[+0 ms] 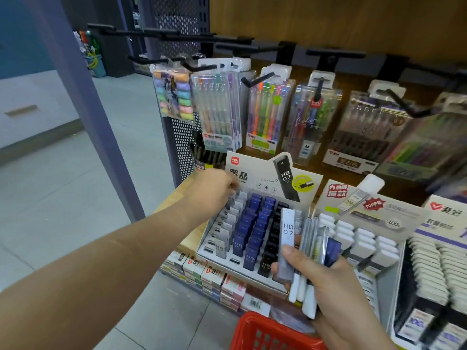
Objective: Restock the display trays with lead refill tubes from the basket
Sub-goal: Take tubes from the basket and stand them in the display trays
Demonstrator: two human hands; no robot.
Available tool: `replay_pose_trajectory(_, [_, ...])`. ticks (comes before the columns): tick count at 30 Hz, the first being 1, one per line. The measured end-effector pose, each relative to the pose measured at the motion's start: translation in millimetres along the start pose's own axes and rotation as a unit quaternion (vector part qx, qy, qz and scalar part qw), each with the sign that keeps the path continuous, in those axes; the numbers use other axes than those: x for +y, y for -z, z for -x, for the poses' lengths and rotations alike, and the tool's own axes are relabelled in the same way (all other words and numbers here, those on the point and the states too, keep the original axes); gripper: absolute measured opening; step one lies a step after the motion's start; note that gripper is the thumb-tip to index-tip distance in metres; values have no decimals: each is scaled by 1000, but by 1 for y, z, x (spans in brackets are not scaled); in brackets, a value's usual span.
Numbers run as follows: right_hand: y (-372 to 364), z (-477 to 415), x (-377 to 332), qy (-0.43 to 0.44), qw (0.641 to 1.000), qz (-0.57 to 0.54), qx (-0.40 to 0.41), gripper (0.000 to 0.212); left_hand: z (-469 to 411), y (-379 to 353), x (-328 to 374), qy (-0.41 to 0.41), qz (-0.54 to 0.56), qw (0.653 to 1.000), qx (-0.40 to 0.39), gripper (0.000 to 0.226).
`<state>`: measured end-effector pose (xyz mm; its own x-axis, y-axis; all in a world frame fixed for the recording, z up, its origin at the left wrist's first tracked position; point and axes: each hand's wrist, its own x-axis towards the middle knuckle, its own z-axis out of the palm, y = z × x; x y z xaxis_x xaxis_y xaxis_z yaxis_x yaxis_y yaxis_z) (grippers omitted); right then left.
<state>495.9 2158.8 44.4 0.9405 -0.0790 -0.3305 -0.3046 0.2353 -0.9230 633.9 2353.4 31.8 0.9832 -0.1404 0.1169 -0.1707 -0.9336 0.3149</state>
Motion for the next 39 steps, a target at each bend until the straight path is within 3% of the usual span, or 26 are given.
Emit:
replay_pose_trajectory(4, [0, 0, -2, 18, 999, 46, 6, 36, 6, 3, -3, 11, -16, 998, 53, 16])
replay_pose_trajectory(7, [2, -2, -5, 26, 996, 85, 12, 25, 12, 15, 10, 12, 86, 995, 51, 22])
replay_pose_trajectory(8, [2, -3, -7, 33, 995, 91, 13, 24, 16, 22, 19, 28, 193, 981, 12, 25])
replay_pose_trajectory(10, [4, -3, -12, 48, 993, 106, 7, 21, 24, 39, 36, 56, 404, 906, -116, 32])
replay_pose_trajectory(11, [4, -3, -14, 54, 992, 112, 3, 20, 28, 45, 42, 50, 447, 878, -165, 33])
replay_pose_trajectory(13, [3, -4, -16, 61, 991, 115, -5, 19, 35, 52, 50, 26, 473, 857, -200, 24])
replay_pose_trajectory(17, [-1, -7, -14, 66, 993, 97, 4, 17, 34, 64, 48, 27, 461, 875, -147, 18])
replay_pose_trajectory(21, [0, -9, -15, 7, 1000, -11, 13, 10, 23, 88, 17, 56, 469, 881, 7, 16])
replay_pose_trajectory(25, [6, -6, -18, -49, 994, -98, -6, 14, 18, 91, -17, 79, 369, 919, 112, 18])
replay_pose_trajectory(29, [7, -1, -18, -72, 990, -124, -14, 37, 20, 66, -28, 55, 247, 961, 110, 15])
replay_pose_trajectory(33, [6, 0, -17, -100, 977, -187, -4, 24, 24, 42, -24, 30, 195, 978, 69, 17])
replay_pose_trajectory(39, [8, 0, -13, -93, 987, -130, 32, 14, 25, 15, -22, 4, 156, 986, 57, 18])
